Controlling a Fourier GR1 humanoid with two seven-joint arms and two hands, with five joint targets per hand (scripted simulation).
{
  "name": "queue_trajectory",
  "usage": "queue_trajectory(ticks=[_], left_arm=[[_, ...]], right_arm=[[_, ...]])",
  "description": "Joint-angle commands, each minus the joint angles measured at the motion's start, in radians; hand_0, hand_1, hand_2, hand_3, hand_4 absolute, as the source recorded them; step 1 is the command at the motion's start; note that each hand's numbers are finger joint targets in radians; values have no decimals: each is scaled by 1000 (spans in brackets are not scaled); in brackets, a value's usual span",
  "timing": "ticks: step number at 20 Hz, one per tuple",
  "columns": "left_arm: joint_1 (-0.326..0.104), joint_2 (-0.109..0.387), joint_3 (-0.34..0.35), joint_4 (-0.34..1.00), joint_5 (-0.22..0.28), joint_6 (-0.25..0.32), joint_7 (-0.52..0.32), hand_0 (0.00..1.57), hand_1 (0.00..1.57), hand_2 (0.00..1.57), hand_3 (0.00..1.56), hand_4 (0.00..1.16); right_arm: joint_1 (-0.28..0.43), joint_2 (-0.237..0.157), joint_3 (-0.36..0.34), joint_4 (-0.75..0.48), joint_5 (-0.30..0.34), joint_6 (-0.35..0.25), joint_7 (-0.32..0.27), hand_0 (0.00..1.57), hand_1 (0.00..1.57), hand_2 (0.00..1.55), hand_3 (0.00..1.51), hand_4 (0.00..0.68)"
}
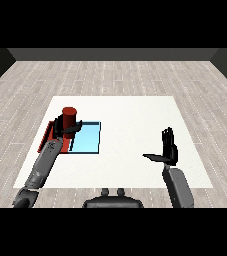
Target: Pick the red can and put it in the red box
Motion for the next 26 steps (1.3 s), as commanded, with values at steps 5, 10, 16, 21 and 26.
queue_trajectory(ticks=[5, 10, 16, 21, 26], left_arm=[[-41, 78, 151, 440, 17, -62, -125, 1571, 1571, 1571, 1490, 1087], [-137, 34, 184, 744, -32, 3, -211, 1571, 1571, 1571, 1501, 1040], [-205, 72, 163, 965, -91, -11, -106, 333, 333, 454, 328, 723], [-226, 81, 212, 1053, -61, -45, -119, 760, 760, 758, 0, 672], [-252, 32, 142, 1101, -138, -92, -112, 0, 0, 0, 0, 654]], right_arm=[[-41, -24, -38, 71, 9, 37, -45, 0, 0, 0, 0, 0], [-47, 3, -26, 88, 22, 52, -96, 0, 0, 0, 0, 0], [-27, 29, 5, 88, 93, 0, -149, 0, 0, 0, 0, 0], [-91, -1, -31, 50, 66, 1, -81, 0, 0, 0, 0, 0], [-44, -1, -24, 11, 47, 46, -109, 0, 0, 0, 0, 0]])
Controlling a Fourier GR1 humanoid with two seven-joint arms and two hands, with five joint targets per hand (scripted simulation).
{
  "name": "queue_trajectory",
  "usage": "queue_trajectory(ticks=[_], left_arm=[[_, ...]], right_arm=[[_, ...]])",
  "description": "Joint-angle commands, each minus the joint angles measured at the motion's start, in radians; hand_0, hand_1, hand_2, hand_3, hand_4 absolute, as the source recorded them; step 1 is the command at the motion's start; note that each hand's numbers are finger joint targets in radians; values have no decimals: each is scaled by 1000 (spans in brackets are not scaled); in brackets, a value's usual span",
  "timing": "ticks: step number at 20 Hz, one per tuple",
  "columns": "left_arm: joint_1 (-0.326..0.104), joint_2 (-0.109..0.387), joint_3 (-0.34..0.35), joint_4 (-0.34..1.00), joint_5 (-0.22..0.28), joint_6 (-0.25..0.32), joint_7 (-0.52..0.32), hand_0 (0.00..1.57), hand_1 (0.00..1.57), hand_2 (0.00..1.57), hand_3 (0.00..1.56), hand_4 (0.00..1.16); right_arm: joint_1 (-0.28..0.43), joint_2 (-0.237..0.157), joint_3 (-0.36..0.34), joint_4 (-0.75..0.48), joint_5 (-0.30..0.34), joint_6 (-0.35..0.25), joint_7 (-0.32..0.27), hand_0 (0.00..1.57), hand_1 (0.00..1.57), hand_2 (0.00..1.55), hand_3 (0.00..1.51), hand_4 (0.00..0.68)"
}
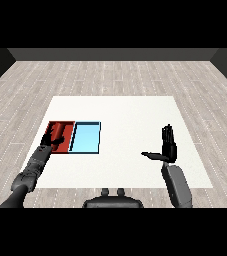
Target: Pick the red can and put it in the red box
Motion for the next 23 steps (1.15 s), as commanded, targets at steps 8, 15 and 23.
queue_trajectory(ticks=[8, 15, 23], left_arm=[[-69, 50, -52, 94, -70, -83, 147, 0, 0, 0, 0, 0], [-2, 8, 174, -100, 156, 31, -196, 0, 0, 0, 0, 0], [30, -109, 252, -423, 292, -156, -556, 0, 0, 0, 0, 0]], right_arm=[[25, 31, 25, -39, 5, 23, -25, 0, 0, 0, 0, 0], [53, 15, 15, -61, -7, 49, -35, 0, 0, 0, 0, 0], [83, 12, 34, -94, -17, 80, -21, 0, 0, 0, 0, 0]])
